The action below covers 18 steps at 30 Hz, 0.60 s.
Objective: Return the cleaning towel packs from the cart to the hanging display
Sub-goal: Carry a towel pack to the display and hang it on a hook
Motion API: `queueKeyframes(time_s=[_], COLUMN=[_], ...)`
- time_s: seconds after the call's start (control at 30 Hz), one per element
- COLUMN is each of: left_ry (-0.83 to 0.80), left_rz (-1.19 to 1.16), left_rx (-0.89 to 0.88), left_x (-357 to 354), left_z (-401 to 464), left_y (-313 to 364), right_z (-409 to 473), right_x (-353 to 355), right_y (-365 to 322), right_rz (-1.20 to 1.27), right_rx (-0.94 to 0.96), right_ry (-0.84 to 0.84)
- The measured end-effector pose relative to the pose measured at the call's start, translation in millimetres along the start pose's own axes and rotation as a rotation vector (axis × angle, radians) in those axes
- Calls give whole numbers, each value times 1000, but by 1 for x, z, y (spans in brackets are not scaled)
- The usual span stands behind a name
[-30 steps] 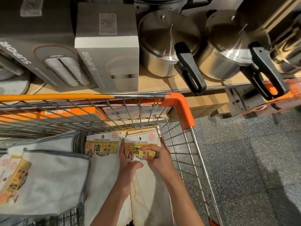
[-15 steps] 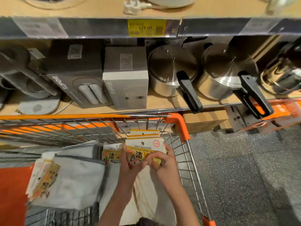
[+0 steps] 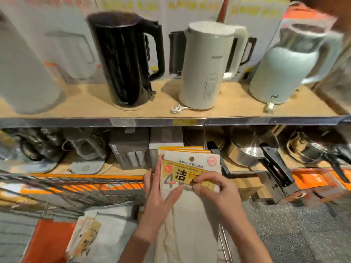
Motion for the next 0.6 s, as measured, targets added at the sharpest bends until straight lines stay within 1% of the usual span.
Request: queueKeyframes(time_s=[0.13, 0.23, 0.3, 0.4, 0.5, 0.6], left_ry=[24, 54, 85, 113, 140, 139], left_rz=[77, 153, 136, 73, 38, 3], left_rx=[-121, -227, -259, -240, -211, -187], left_x=[9, 16, 23, 34, 47, 60], left_z=[0, -5, -9, -13, -18, -24], left_y=[45, 67, 78, 93, 104, 110], right_z=[-1, -1, -2, -5, -8, -15], right_x=[6, 2, -4, -14, -23, -38], right_y=[-31, -53, -69, -92, -107, -120], right_rz=[52, 1, -49, -180, -327, -334], right_rx=[10, 34, 87, 189, 211, 226], right_ry=[48, 16, -6, -29, -97, -199])
Point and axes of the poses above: each hand's wrist, its own z-axis towards the middle knuckle, its own x-axis out of the back of the hand, y = z × x, the point moved 6 cm from there along z, towards the middle knuckle, and after that the axes turned 11 degrees about -y, right-handed, at the moved point
